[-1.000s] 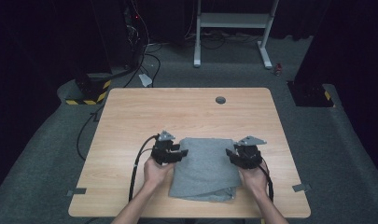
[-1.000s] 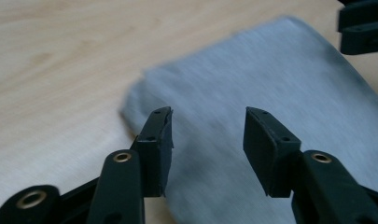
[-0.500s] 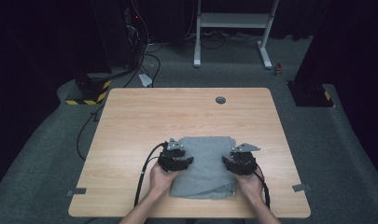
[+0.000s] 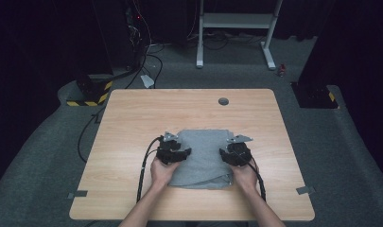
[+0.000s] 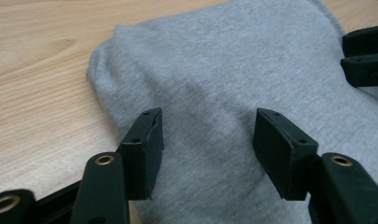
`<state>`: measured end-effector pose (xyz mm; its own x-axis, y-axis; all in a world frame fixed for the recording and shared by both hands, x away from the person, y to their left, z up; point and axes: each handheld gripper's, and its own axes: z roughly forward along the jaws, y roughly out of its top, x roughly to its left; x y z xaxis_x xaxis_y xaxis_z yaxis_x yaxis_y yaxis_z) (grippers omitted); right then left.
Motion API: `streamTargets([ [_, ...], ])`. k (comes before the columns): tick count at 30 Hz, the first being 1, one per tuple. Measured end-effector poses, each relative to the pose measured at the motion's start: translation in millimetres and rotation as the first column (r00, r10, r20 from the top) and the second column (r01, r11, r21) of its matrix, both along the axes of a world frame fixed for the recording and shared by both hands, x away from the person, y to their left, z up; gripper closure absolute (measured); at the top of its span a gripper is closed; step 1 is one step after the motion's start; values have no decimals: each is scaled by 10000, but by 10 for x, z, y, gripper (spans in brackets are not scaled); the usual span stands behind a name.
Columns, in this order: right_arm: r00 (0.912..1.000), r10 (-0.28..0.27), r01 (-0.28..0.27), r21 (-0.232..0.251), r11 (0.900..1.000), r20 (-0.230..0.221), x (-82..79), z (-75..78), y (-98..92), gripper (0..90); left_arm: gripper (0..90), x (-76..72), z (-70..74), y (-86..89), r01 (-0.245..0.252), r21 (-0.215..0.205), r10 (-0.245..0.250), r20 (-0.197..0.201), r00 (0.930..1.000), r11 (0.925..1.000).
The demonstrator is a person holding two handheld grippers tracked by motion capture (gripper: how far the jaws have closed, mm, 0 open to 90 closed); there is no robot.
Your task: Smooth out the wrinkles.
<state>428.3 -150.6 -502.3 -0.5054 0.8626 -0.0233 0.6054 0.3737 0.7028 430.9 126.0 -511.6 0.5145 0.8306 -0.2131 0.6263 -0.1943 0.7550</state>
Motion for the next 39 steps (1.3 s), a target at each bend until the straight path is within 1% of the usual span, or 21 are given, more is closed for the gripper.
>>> streamTargets([
  [3, 10000, 42, -41, 53, 10000, -54, 43, -5, 6, 543, 403, 29, -17, 33, -237, -320, 232, -151, 9996, 9992],
  [4, 10000, 62, -62, 88, 9999, -59, 51, -9, 1, 542, 400, 27, -17, 35, -228, -322, 223, -147, 9996, 9992],
  [5, 10000, 41, -40, 139, 9999, -90, 51, -8, -5, 542, 399, 17, -10, 35, -174, -249, 171, -99, 9998, 9995],
  [7, 10000, -18, 18, 159, 9999, 26, 21, 12, -19, 538, 399, -26, 26, 27, -32, -181, 31, -49, 10000, 9998],
  [8, 9999, 52, -55, 192, 9998, 160, -4, 27, -37, 535, 400, -62, 52, 20, 121, -144, -120, 11, 9999, 9998],
  [10, 9995, 163, -174, 390, 9991, 283, -93, 60, -73, 534, 400, -163, 105, -6, 486, 79, -488, 277, 9984, 9988],
  [11, 9990, 281, -296, 426, 9987, 352, -148, 71, -93, 534, 404, -218, 121, -20, 745, 167, -751, 352, 9966, 9971],
  [12, 9987, 383, -397, 458, 9982, 323, -210, 77, -109, 534, 405, -270, 129, -37, 1095, 217, -1101, 281, 9935, 9938],
  [13, 9982, 491, -506, 449, 9977, 347, -273, 78, -126, 534, 405, -321, 127, -51, 1415, 423, -1425, 216, 9896, 9890],
  [14, 9975, 600, -617, 487, 9969, 363, -334, 75, -146, 535, 404, -374, 118, -66, 1593, 725, -1615, 266, 9865, 9846],
  [16, 9967, 776, -787, 487, 9957, 248, -440, 55, -162, 538, 404, -441, 87, -91, 1779, 1170, -1821, 263, 9829, 9771],
  [18, 9961, 863, -869, 369, 9955, 181, -499, 19, -156, 540, 404, -453, 50, -111, 1824, 1326, -1869, 224, 9821, 9742],
  [21, 9970, 778, -779, 376, 9963, 51, -493, -35, -138, 541, 406, -407, 14, -138, 1713, 1256, -1745, 146, 9845, 9772],
  [24, 9979, 651, -650, 279, 9975, -28, -443, -85, -110, 541, 406, -346, 13, -171, 1584, 1364, -1621, 165, 9866, 9779],
  [26, 9985, 549, -547, 227, 9982, -89, -399, -118, -95, 542, 407, -313, -1, -176, 1415, 1201, -1448, 194, 9893, 9826],
  [27, 9988, 490, -487, 240, 9985, -93, -376, -129, -94, 543, 408, -298, -11, -172, 1324, 1141, -1352, 165, 9907, 9846],
  [29, 9992, 390, -388, 301, 9988, -42, -336, -135, -94, 545, 410, -266, -31, -147, 1184, 1250, -1203, 82, 9927, 9851],
  [31, 9995, 309, -310, 321, 9990, 29, -302, -147, -91, 548, 410, -242, -49, -130, 1046, 1254, -1059, 37, 9944, 9866],
  [35, 9998, 176, -178, 245, 9995, 60, -215, -149, -75, 548, 412, -189, -78, -108, 717, 1168, -744, 185, 9971, 9906],
  [37, 9998, 162, -163, 114, 9998, 99, -157, -149, -51, 549, 412, -161, -79, -115, 645, 1229, -673, 194, 9975, 9903],
  [39, 9999, 60, -62, 131, 9999, 134, -84, -156, -36, 548, 410, -107, -58, -131, 637, 1427, -656, 85, 9978, 9877],
])
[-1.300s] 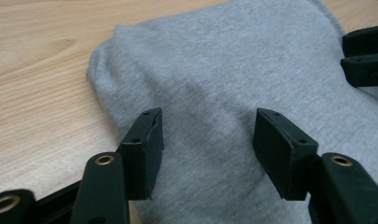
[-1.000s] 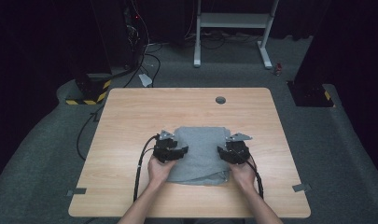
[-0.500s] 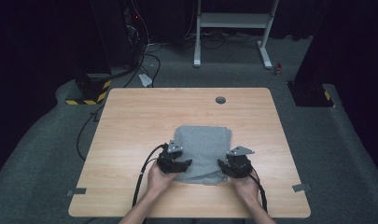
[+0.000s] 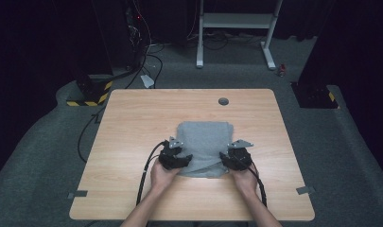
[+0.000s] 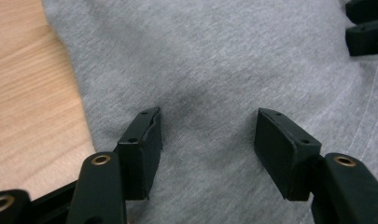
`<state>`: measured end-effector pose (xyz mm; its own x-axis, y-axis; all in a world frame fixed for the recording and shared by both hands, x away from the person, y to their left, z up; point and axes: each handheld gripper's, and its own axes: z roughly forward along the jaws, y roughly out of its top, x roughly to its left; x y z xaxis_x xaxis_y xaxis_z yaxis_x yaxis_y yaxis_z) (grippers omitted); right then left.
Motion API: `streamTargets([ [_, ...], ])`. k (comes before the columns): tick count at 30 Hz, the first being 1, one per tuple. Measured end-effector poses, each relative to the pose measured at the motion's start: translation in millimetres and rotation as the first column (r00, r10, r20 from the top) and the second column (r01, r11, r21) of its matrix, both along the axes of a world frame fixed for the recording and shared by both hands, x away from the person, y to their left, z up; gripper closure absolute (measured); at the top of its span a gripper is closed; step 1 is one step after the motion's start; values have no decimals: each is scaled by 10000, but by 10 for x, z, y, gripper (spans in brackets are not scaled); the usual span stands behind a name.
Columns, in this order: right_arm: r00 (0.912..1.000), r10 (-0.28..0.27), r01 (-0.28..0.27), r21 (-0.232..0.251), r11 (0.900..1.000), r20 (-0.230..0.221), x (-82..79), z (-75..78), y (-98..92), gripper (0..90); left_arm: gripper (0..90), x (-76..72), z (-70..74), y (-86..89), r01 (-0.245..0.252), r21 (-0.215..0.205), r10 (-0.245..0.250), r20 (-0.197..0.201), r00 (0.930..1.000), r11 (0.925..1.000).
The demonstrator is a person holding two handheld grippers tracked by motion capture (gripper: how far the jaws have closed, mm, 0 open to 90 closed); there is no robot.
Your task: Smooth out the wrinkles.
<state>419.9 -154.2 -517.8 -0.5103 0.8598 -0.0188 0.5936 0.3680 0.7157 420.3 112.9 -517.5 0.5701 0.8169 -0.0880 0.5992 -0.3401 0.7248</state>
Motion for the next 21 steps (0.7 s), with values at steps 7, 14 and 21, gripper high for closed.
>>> streamTargets([
  [7, 10000, -62, 61, -110, 9999, -74, 142, 21, 29, 538, 393, 97, 26, 14, -128, 81, 129, -189, 9997, 9999],
  [14, 9994, 274, -284, 459, 9985, 225, -76, 80, -42, 639, 397, -91, 27, 6, 225, 400, -222, -78, 9997, 9989],
  [21, 9997, 237, -239, 250, 9994, 64, -91, 7, -13, 578, 396, -107, 15, 5, 176, 442, -176, -17, 9998, 9989],
])
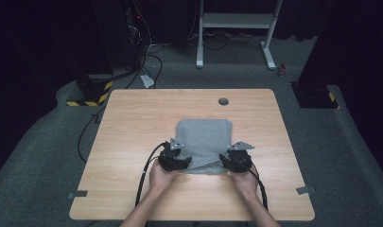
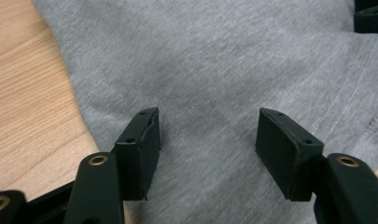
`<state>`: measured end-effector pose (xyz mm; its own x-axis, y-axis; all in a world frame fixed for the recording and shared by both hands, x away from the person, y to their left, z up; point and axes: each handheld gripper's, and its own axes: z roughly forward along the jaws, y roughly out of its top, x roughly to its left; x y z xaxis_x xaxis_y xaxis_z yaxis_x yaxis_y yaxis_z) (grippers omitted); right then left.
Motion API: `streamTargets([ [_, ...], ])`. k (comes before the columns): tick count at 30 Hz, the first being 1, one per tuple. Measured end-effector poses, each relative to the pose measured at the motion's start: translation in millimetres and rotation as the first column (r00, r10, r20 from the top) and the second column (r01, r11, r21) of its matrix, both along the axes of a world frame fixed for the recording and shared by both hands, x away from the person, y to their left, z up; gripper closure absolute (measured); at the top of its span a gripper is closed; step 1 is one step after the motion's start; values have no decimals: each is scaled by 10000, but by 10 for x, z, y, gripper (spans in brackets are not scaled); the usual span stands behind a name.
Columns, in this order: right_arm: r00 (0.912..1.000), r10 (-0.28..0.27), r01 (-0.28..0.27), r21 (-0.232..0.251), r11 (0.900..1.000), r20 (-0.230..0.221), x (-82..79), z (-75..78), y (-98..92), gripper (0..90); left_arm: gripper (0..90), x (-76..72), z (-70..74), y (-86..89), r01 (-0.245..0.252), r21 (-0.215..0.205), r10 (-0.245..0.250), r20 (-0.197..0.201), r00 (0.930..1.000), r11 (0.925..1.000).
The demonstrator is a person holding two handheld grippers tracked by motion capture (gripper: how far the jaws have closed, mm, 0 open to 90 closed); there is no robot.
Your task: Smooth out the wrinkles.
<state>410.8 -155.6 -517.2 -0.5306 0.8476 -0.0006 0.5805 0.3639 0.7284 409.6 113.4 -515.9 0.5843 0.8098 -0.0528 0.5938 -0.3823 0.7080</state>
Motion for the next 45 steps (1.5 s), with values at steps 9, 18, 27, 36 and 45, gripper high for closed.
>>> streamTargets([
  [9, 9994, -327, 334, 1102, 9933, -84, -12, 106, -141, 522, 400, -20, 120, 124, -299, -809, 309, 117, 9995, 9963],
  [18, 9993, -376, 361, 1701, 9848, 55, -2, 221, -272, 489, 393, -84, 221, 236, -289, -1058, 320, 283, 9991, 9940],
  [27, 9985, -434, 364, 1914, 9808, 328, -19, 273, -364, 474, 392, -123, 326, 446, -658, -1363, 726, 454, 9963, 9885],
  [36, 9971, -607, 490, 2220, 9738, 460, -60, 347, -487, 464, 388, -153, 371, 594, -953, -1623, 1042, 476, 9934, 9821],
  [45, 9951, -738, 559, 2396, 9693, 663, -109, 433, -592, 466, 372, -179, 454, 744, -1314, -2026, 1456, 568, 9877, 9704],
])
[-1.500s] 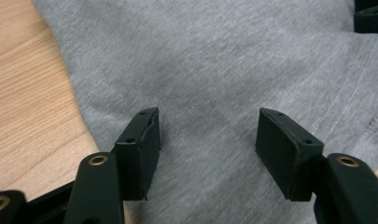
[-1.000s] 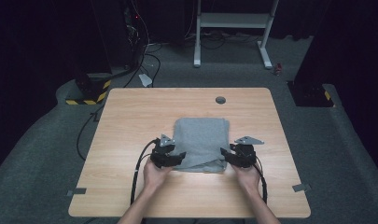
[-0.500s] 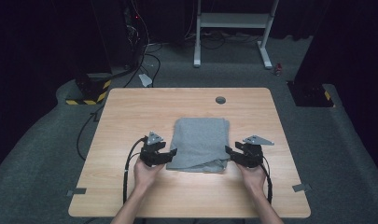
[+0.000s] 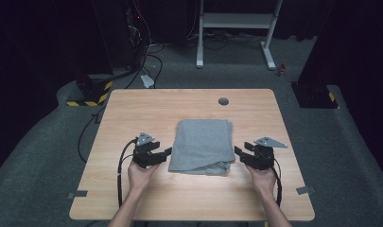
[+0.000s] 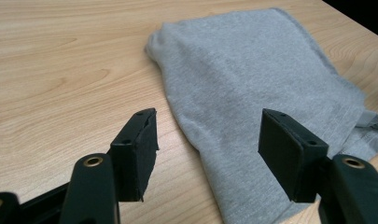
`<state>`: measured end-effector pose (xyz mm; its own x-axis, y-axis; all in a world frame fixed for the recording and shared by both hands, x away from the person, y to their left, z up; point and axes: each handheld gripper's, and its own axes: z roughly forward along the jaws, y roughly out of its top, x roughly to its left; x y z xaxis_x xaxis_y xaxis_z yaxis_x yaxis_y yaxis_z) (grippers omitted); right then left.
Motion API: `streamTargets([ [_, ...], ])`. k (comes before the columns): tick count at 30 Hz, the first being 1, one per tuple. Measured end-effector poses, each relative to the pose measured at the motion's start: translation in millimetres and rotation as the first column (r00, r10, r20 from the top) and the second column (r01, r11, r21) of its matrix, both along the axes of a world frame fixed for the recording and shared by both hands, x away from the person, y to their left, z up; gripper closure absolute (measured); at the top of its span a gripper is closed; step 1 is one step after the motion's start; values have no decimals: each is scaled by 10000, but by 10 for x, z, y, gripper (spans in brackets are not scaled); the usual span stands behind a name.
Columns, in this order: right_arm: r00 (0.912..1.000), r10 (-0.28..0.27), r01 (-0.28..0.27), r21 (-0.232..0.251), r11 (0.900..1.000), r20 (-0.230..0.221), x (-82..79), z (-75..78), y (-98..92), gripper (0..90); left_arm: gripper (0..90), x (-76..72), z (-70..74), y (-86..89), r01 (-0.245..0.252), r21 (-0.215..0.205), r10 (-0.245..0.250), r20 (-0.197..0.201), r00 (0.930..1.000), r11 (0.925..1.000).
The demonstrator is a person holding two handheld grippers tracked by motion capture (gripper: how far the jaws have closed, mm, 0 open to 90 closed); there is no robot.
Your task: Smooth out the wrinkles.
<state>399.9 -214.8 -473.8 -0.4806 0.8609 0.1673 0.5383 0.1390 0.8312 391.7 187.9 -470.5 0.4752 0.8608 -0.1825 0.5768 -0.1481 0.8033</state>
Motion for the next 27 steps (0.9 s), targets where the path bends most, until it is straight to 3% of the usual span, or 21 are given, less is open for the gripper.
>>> streamTargets([
  [2, 10000, 4, -3, -104, 9999, 37, -23, 25, -1, 467, 366, -19, 20, 27, -71, -70, 72, 211, 9998, 10000],
  [9, 9998, -121, 121, 7, 9999, 136, -43, 41, -96, 467, 362, -52, 22, 176, -463, -234, 467, 208, 9987, 9987],
  [13, 9997, -132, 133, -58, 9999, 221, -72, 54, -138, 467, 362, -101, 34, 283, -672, -300, 685, 449, 9966, 9973],
  [17, 9996, -257, 256, 62, 9997, 152, -72, 40, -205, 465, 363, -116, -9, 366, -940, -219, 946, 302, 9951, 9953],
  [21, 9990, -330, 330, -7, 9995, 302, -119, 51, -267, 465, 362, -153, -40, 439, -1199, 209, 1188, 504, 9916, 9926],
  [23, 9989, -403, 406, -101, 9991, 224, -121, 32, -305, 464, 362, -154, -90, 490, -1341, 171, 1334, 346, 9905, 9908],
  [27, 9978, -658, 659, -34, 9978, 99, -135, -5, -401, 465, 359, -183, -140, 551, -1570, 534, 1557, 277, 9874, 9862],
])
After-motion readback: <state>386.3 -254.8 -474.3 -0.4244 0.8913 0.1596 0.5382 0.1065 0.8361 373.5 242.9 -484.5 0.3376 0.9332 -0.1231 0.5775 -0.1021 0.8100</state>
